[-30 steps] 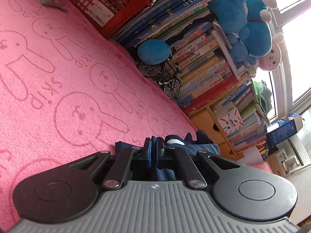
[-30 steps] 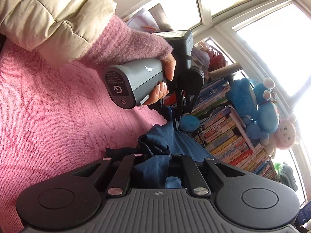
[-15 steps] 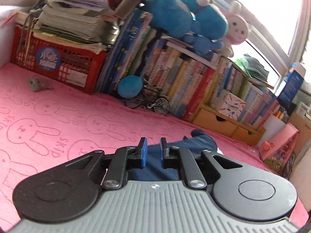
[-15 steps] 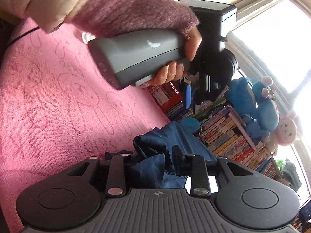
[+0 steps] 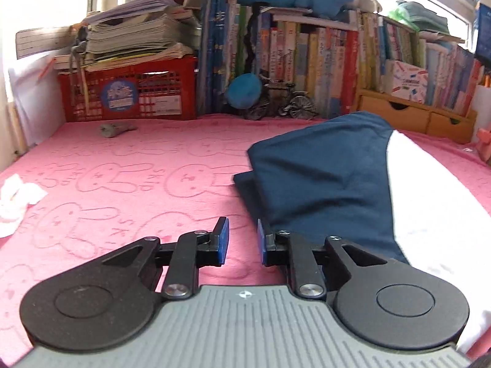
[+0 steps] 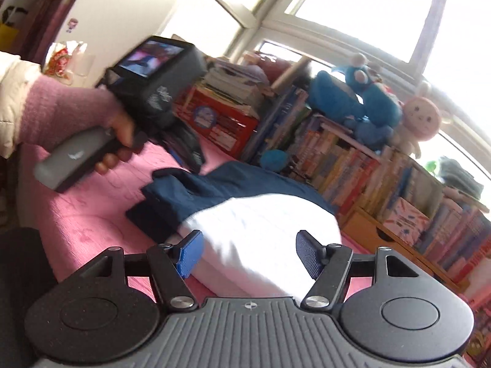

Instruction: Fold clothes

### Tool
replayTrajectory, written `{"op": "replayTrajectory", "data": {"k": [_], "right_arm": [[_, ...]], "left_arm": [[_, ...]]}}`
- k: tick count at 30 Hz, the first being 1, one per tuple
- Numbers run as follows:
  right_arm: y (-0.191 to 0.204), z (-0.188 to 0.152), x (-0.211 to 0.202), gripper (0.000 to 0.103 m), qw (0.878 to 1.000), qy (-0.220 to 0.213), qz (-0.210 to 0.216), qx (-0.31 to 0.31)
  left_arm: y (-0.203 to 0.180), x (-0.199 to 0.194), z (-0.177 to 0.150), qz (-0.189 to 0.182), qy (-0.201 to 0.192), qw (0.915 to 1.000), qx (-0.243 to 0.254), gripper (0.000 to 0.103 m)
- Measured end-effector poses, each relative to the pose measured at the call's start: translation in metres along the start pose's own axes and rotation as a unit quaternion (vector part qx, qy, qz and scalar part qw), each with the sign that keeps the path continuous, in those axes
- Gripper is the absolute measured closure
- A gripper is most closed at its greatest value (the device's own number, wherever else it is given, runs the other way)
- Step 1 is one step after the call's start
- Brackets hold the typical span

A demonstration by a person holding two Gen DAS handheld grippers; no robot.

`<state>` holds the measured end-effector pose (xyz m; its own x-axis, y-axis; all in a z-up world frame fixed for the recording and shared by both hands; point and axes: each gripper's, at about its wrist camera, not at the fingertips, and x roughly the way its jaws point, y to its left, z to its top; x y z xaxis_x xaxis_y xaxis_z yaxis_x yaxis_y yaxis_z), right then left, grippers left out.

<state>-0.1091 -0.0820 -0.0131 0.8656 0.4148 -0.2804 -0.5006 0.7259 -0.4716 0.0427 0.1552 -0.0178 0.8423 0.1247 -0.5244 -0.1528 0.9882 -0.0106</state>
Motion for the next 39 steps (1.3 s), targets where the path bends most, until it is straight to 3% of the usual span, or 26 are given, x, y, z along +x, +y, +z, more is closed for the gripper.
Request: {"op": "replayTrajectory", "data": {"k": [3, 8, 13, 15, 17, 18, 20, 22, 24, 26, 32, 34, 36, 39], "right_arm": [[-0.027, -0.022, -0.007, 0.035, 0.998, 0.033, -0.043, 0.03], [-0.052, -0.053, -0.001, 0.035, 0.992, 0.081, -0.073, 0.055], [-0.059, -0.057, 0.015, 0.037, 0.988, 0.091, -0.088, 0.094], [-0.066, -0.059, 0.023, 0.044, 0.983, 0.1, -0.082, 0.132], [-0.074, -0.061, 0.03, 0.063, 0.976, 0.112, -0.074, 0.173], [-0.08, -0.063, 0.029, 0.063, 0.971, 0.11, -0.068, 0.2], [-0.092, -0.066, 0.026, 0.064, 0.96, 0.106, -0.056, 0.253], [-0.103, -0.073, 0.019, 0.064, 0.949, 0.097, -0.042, 0.298], [-0.108, -0.078, 0.017, 0.064, 0.944, 0.102, -0.031, 0.313], [-0.114, -0.083, 0.016, 0.064, 0.938, 0.107, -0.02, 0.328], [-0.124, -0.089, 0.011, 0.061, 0.941, 0.122, 0.003, 0.315], [-0.134, -0.093, 0.005, 0.06, 0.938, 0.126, 0.023, 0.322], [-0.148, -0.098, -0.002, 0.058, 0.93, 0.124, 0.045, 0.342], [-0.183, -0.105, -0.002, 0.046, 0.904, 0.115, 0.085, 0.402]], "left_arm": [[0.009, -0.02, -0.002, 0.007, -0.011, 0.9999, -0.003, 0.083], [-0.024, -0.073, -0.01, -0.049, -0.07, 0.9923, 0.089, 0.072], [-0.081, -0.097, -0.024, -0.14, -0.08, 0.9693, 0.186, 0.064], [-0.101, -0.096, -0.031, -0.173, -0.075, 0.9584, 0.214, 0.064], [-0.117, -0.091, -0.039, -0.191, -0.071, 0.9499, 0.237, 0.064], [-0.123, -0.088, -0.043, -0.194, -0.069, 0.9468, 0.248, 0.064], [-0.124, -0.081, -0.047, -0.185, -0.062, 0.9496, 0.246, 0.064], [-0.112, -0.072, -0.049, -0.167, -0.038, 0.9611, 0.217, 0.064], [-0.095, -0.062, -0.051, -0.147, -0.008, 0.9721, 0.183, 0.064], [-0.079, -0.064, -0.055, -0.142, 0.002, 0.975, 0.171, 0.064], [-0.061, -0.08, -0.06, -0.142, 0.015, 0.9742, 0.175, 0.064], [-0.051, -0.083, -0.057, -0.156, 0.025, 0.9757, 0.152, 0.062], [-0.039, -0.086, -0.051, -0.176, 0.041, 0.9768, 0.115, 0.053], [-0.02, -0.09, -0.042, -0.205, 0.063, 0.9749, 0.058, 0.053]]}}
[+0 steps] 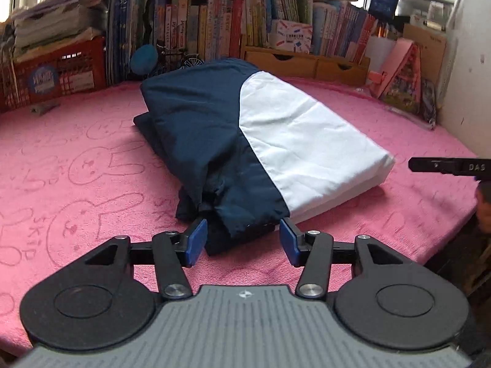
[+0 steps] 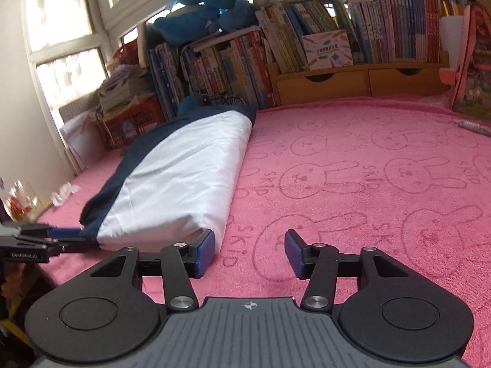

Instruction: Fold clothes

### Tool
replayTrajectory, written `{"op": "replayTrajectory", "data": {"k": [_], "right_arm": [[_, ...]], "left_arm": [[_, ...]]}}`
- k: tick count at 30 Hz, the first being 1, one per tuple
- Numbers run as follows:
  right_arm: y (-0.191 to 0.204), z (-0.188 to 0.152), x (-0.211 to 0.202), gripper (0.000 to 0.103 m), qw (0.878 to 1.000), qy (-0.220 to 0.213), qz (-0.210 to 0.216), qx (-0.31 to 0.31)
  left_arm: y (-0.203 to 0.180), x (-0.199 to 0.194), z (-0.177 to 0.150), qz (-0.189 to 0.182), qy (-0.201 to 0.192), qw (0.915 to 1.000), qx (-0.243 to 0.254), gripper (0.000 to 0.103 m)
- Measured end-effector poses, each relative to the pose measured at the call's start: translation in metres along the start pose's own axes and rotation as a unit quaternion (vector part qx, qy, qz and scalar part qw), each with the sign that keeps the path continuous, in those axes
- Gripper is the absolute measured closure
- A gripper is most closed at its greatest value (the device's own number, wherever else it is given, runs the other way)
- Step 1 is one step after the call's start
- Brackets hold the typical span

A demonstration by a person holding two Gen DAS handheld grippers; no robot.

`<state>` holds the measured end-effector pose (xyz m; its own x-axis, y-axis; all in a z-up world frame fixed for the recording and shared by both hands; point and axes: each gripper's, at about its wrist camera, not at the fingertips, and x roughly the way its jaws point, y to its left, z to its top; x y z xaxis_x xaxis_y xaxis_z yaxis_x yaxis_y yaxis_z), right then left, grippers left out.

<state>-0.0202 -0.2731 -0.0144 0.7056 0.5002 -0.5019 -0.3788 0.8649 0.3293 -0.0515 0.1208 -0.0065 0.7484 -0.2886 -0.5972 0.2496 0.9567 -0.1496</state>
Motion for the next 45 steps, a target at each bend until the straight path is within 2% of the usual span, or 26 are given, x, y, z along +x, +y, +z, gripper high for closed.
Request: {"op": "replayTrajectory", "data": {"k": [2, 6, 8, 10, 13, 16, 20, 22, 27, 30, 31, 33, 36, 37, 39, 41, 44, 45], "right_arm": [[-0.018, 0.024, 0.007, 0.039, 0.999, 0.002, 0.024, 0.038], [-0.038, 0.074, 0.062, 0.039, 0.997, 0.008, 0.038, 0.059], [-0.046, 0.1, 0.103, 0.04, 0.996, 0.017, 0.056, 0.068], [-0.055, 0.116, 0.151, 0.042, 0.988, 0.046, 0.104, 0.107], [-0.059, 0.137, 0.213, 0.043, 0.973, 0.074, 0.154, 0.157], [-0.053, 0.146, 0.248, 0.047, 0.974, 0.068, 0.148, 0.158], [-0.047, 0.136, 0.261, 0.053, 0.974, 0.044, 0.17, 0.142], [-0.046, 0.134, 0.261, 0.055, 0.977, 0.046, 0.167, 0.125], [-0.042, 0.136, 0.262, 0.057, 0.98, 0.042, 0.169, 0.097], [-0.043, 0.136, 0.264, 0.057, 0.979, 0.041, 0.173, 0.099], [-0.043, 0.136, 0.264, 0.057, 0.979, 0.041, 0.175, 0.1], [-0.043, 0.136, 0.264, 0.056, 0.979, 0.041, 0.176, 0.1], [-0.044, 0.136, 0.266, 0.056, 0.979, 0.043, 0.175, 0.099], [-0.044, 0.136, 0.266, 0.056, 0.979, 0.043, 0.174, 0.099], [-0.043, 0.136, 0.267, 0.056, 0.979, 0.044, 0.174, 0.099], [-0.043, 0.136, 0.267, 0.056, 0.979, 0.045, 0.174, 0.098], [-0.043, 0.136, 0.268, 0.056, 0.979, 0.046, 0.175, 0.099], [-0.044, 0.136, 0.268, 0.056, 0.978, 0.046, 0.176, 0.099]], "left_arm": [[0.014, -0.009, 0.018, -0.041, -0.018, 0.998, -0.044, 0.05], [0.04, 0.001, 0.076, -0.129, -0.041, 0.9818, -0.133, 0.041], [0.047, 0.025, 0.111, -0.145, -0.041, 0.9772, -0.15, 0.04], [0.054, 0.05, 0.146, -0.16, -0.04, 0.972, -0.167, 0.038], [0.059, 0.101, 0.19, -0.145, -0.006, 0.9705, -0.193, 0.035], [0.061, 0.152, 0.216, -0.137, 0.036, 0.9671, -0.212, 0.035], [0.059, 0.206, 0.229, -0.116, 0.09, 0.9663, -0.212, 0.034], [0.058, 0.228, 0.23, -0.104, 0.113, 0.9653, -0.211, 0.033], [0.061, 0.259, 0.227, -0.124, 0.143, 0.9565, -0.222, 0.032], [0.059, 0.267, 0.227, -0.143, 0.142, 0.9561, -0.212, 0.04], [0.056, 0.267, 0.227, -0.143, 0.141, 0.9602, -0.194, 0.052], [0.05, 0.268, 0.226, -0.143, 0.137, 0.9673, -0.158, 0.056], [0.053, 0.277, 0.221, -0.15, 0.144, 0.9638, -0.167, 0.056], [0.058, 0.28, 0.219, -0.154, 0.142, 0.9586, -0.193, 0.057], [0.064, 0.282, 0.217, -0.141, 0.124, 0.9573, -0.22, 0.079], [0.065, 0.283, 0.217, -0.134, 0.108, 0.959, -0.225, 0.09], [0.066, 0.279, 0.217, -0.139, 0.078, 0.9611, -0.226, 0.095], [0.072, 0.28, 0.217, -0.147, 0.069, 0.9555, -0.246, 0.095]]}}
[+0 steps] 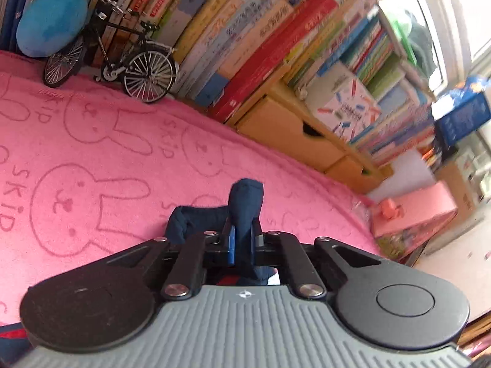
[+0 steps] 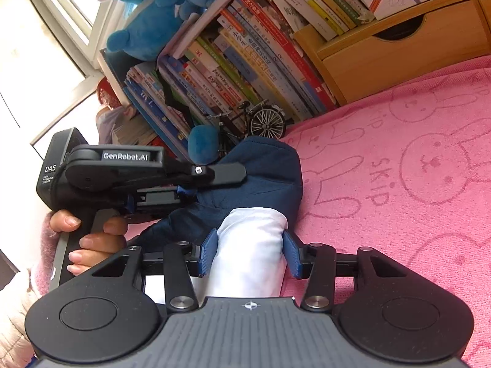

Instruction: Fold clothes

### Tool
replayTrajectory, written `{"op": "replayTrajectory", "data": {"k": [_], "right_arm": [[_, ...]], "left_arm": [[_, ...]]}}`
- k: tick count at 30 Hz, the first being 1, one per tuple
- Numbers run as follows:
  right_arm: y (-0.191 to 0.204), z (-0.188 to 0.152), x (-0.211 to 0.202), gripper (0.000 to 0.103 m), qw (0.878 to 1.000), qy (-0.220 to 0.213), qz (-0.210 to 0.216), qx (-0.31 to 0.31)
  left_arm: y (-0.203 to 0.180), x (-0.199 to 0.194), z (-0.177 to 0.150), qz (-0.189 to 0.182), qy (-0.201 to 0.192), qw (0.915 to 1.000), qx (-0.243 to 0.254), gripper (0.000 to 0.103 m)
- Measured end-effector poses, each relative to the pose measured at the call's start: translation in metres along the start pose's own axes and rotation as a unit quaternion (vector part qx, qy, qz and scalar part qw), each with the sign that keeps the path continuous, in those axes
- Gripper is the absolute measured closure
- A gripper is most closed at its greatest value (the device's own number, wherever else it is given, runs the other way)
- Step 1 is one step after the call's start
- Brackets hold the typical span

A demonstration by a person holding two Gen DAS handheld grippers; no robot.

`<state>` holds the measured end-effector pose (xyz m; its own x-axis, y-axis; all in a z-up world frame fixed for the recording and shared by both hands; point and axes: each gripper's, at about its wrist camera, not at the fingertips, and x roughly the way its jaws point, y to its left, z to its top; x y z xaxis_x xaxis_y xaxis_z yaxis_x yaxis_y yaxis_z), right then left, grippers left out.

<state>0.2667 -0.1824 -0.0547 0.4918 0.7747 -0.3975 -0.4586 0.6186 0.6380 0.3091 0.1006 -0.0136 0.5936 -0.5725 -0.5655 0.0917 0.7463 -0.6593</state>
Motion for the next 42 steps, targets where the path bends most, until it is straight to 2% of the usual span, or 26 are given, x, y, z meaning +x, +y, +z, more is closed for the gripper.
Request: {"op": "replayTrajectory", "data": {"k": [2, 6, 7, 8, 9, 10, 11, 12, 13, 15, 16, 18, 19, 20, 24, 38, 40, 42], "right_arm": [[0.0, 0.0, 0.0, 0.055, 1.0, 0.001, 0.0, 0.0], [0.0, 0.0, 0.001, 0.055, 1.0, 0.003, 0.001, 0.0], [0.0, 0.0, 0.001, 0.055, 1.0, 0.003, 0.001, 0.0], [0.0, 0.0, 0.001, 0.054, 1.0, 0.004, 0.002, 0.0], [0.0, 0.0, 0.001, 0.054, 1.0, 0.004, 0.002, 0.001], [-0.001, 0.0, 0.001, 0.054, 1.0, 0.004, 0.002, 0.002], [-0.001, 0.0, 0.001, 0.053, 1.0, 0.005, 0.003, 0.002], [-0.001, 0.0, 0.002, 0.053, 1.0, 0.005, 0.003, 0.003], [-0.001, 0.0, 0.002, 0.053, 1.0, 0.006, 0.004, 0.003], [0.0, 0.0, 0.002, 0.053, 1.0, 0.007, 0.003, 0.004], [0.0, 0.0, 0.002, 0.053, 1.0, 0.007, 0.003, 0.003], [0.0, -0.001, 0.003, 0.053, 1.0, 0.008, -0.002, 0.004], [0.0, -0.001, 0.003, 0.053, 1.0, 0.008, -0.002, 0.006], [-0.001, -0.001, 0.003, 0.053, 1.0, 0.009, -0.003, 0.009], [-0.001, 0.0, 0.004, 0.053, 1.0, 0.011, -0.002, 0.009], [-0.003, 0.001, 0.004, 0.052, 1.0, 0.016, 0.004, 0.012], [-0.002, 0.001, 0.004, 0.052, 1.0, 0.017, 0.004, 0.01], [-0.001, 0.001, 0.004, 0.052, 1.0, 0.019, 0.004, 0.009]], "left_arm": [[0.01, -0.001, 0.005, -0.019, -0.013, 0.999, -0.039, 0.095], [0.024, 0.003, 0.007, -0.02, -0.014, 0.9954, -0.093, 0.091], [0.026, 0.002, 0.008, -0.023, -0.015, 0.9942, -0.104, 0.086], [0.029, 0.002, 0.008, -0.037, -0.007, 0.9926, -0.115, 0.07], [0.031, 0.002, 0.007, -0.051, 0.001, 0.9906, -0.127, 0.061], [0.034, 0.002, 0.007, -0.065, 0.009, 0.9884, -0.137, 0.043], [0.033, 0.004, 0.006, -0.071, 0.019, 0.9887, -0.131, 0.034], [0.031, 0.006, 0.004, -0.078, 0.03, 0.9888, -0.124, 0.034], [0.029, 0.007, 0.002, -0.083, 0.041, 0.9888, -0.117, 0.035], [0.018, 0.012, -0.001, -0.044, 0.045, 0.9956, -0.068, 0.055], [0.01, 0.018, -0.002, -0.014, 0.052, 0.9978, -0.038, 0.076], [0.001, 0.026, -0.004, 0.015, 0.053, 0.9985, -0.004, 0.086], [-0.002, 0.027, -0.004, 0.014, 0.05, 0.9986, 0.007, 0.093], [-0.004, 0.027, -0.003, 0.013, 0.047, 0.9987, 0.017, 0.095], [-0.003, 0.028, 0.006, 0.017, 0.043, 0.9989, 0.01, 0.098], [0.018, 0.037, 0.034, 0.004, 0.019, 0.9975, -0.069, 0.097], [0.021, 0.036, 0.038, 0.01, 0.009, 0.9968, -0.079, 0.096], [0.025, 0.031, 0.045, 0.026, -0.025, 0.9954, -0.089, 0.095]]}}
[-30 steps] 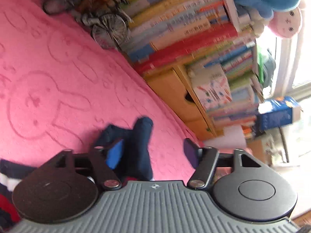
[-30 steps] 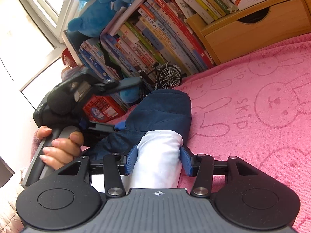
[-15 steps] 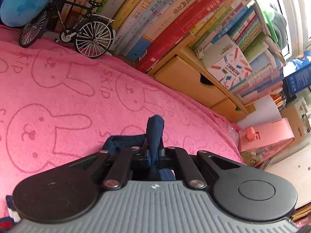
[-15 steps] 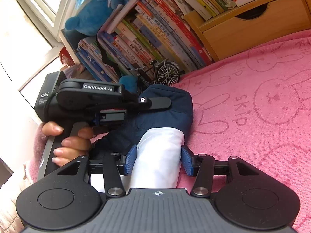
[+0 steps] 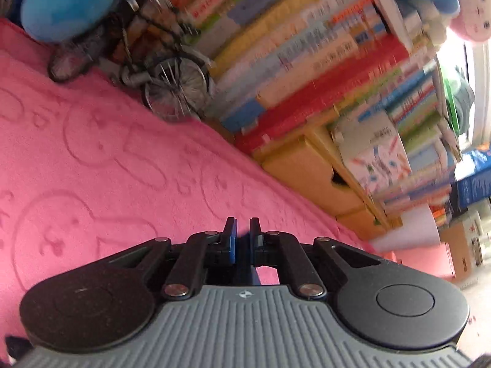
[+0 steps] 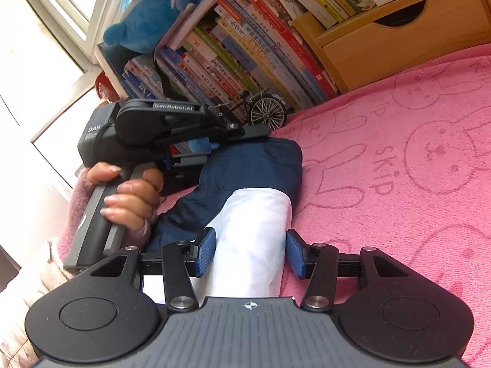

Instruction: Fold clothes

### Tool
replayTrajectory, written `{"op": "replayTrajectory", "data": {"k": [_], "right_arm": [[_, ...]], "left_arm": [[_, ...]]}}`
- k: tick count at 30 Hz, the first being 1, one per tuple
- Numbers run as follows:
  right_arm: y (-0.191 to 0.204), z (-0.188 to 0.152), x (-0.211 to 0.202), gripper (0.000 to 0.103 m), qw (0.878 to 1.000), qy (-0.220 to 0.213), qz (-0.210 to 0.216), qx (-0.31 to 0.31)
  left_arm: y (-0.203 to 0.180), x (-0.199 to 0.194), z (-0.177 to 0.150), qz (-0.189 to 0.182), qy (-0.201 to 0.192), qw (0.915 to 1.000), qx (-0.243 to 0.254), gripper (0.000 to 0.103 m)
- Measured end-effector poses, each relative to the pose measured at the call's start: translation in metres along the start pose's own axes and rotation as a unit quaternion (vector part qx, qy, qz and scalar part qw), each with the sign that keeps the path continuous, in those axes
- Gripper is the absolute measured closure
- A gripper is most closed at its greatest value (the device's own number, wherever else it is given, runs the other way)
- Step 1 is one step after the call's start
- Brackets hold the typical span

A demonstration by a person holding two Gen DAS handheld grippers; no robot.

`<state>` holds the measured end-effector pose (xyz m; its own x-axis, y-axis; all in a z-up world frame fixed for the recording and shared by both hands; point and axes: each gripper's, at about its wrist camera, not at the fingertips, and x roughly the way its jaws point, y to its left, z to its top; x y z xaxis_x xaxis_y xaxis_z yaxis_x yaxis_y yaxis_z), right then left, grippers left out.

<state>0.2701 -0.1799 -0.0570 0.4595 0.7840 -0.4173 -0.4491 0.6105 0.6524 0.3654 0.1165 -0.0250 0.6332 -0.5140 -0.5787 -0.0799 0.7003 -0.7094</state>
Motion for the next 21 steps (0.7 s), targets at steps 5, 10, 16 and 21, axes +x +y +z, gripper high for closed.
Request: {"op": "replayTrajectory", "data": {"k": [5, 10, 16, 21], "right_arm": [[-0.001, 0.0, 0.0, 0.051, 1.0, 0.0, 0.004, 0.005], [-0.002, 0.001, -0.002, 0.05, 1.0, -0.006, 0.007, 0.008], [0.029, 0.008, -0.024, 0.049, 0.995, -0.035, -0.06, -0.064], [0.09, -0.021, -0.079, 0.039, 0.956, -0.113, -0.181, -0.203]], "left_arm": [[-0.014, -0.034, 0.002, 0.126, -0.1, 0.9846, 0.069, 0.097], [-0.057, -0.094, -0.074, 0.249, -0.156, 0.917, 0.27, 0.086], [-0.057, -0.145, -0.174, 0.31, -0.172, 0.8542, 0.381, 0.076], [-0.036, -0.136, -0.208, 0.355, -0.16, 0.8217, 0.416, 0.074]]}}
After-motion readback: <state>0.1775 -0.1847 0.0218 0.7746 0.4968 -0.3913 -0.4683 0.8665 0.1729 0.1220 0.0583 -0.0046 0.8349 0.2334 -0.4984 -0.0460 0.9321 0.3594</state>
